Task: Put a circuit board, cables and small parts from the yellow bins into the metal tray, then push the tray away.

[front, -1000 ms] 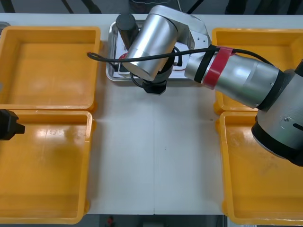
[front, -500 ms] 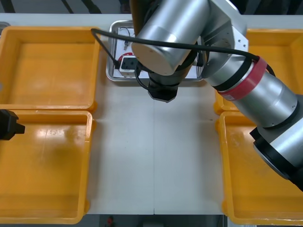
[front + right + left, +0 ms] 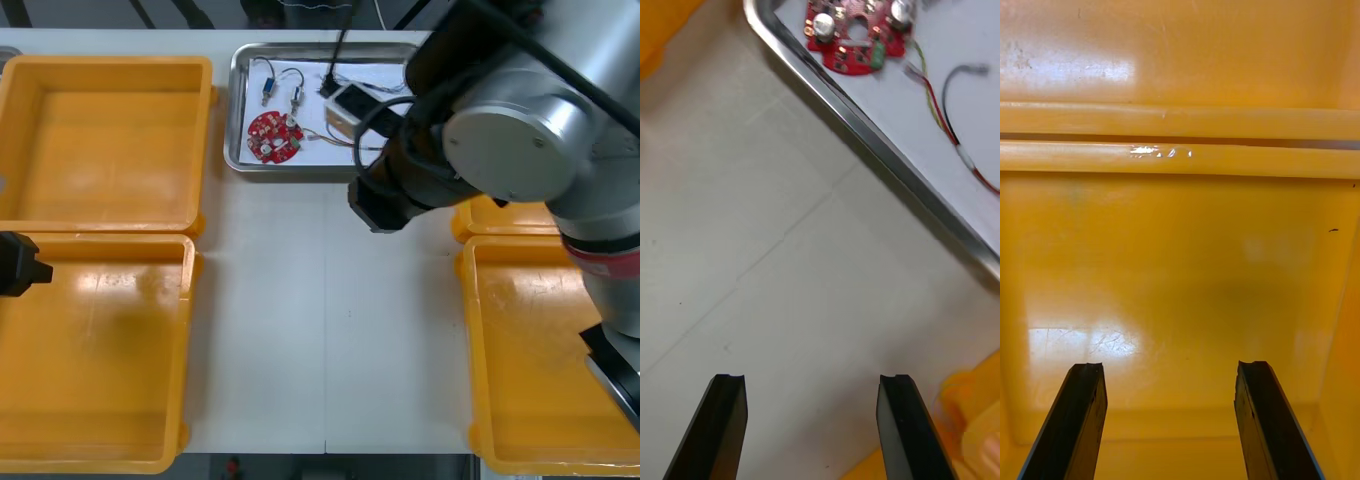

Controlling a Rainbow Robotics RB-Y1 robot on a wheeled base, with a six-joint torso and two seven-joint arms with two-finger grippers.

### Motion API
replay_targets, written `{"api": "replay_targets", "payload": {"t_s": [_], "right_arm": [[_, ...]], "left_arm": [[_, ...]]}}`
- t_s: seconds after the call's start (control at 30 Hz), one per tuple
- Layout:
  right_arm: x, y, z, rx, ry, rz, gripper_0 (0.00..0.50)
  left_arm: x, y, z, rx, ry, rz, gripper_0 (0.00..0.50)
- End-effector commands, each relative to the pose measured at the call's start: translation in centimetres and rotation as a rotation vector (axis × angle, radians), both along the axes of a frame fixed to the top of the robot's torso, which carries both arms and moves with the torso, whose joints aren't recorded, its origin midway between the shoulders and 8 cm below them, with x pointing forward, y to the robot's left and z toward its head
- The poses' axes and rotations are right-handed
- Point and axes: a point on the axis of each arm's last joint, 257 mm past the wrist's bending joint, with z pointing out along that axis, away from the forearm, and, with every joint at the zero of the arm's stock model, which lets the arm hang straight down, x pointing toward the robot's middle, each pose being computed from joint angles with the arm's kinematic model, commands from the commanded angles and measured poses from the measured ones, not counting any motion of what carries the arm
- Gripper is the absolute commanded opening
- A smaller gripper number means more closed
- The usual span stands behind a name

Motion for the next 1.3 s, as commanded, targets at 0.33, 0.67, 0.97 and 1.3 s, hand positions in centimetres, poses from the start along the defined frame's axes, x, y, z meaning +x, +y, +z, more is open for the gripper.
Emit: {"api": "replay_targets", "payload": {"t_s": [0.33, 0.67, 0.97, 1.3], "right_arm": [[-1.7, -12.6, -0.2, 0.124, -0.021, -0.37, 0.5], [-5.0, -22.7, -1.5, 0.17, 0.038, -0.588, 0.5], [-7.6, -28.9, -2.3, 0.212, 0.06, -0.773, 0.5], [-8.5, -30.3, -4.8, 0.239, 0.159, -0.851, 0.5]], "left_arm": [[-0.2, 1.1, 1.3, 0.056, -0.024, -0.028, 0.5], [-0.2, 1.1, 1.3, 0.056, -0.024, -0.028, 0.5], [-0.2, 1.1, 1.3, 0.056, -0.024, -0.028, 0.5], [-0.2, 1.1, 1.3, 0.056, -0.024, -0.028, 0.5]]}}
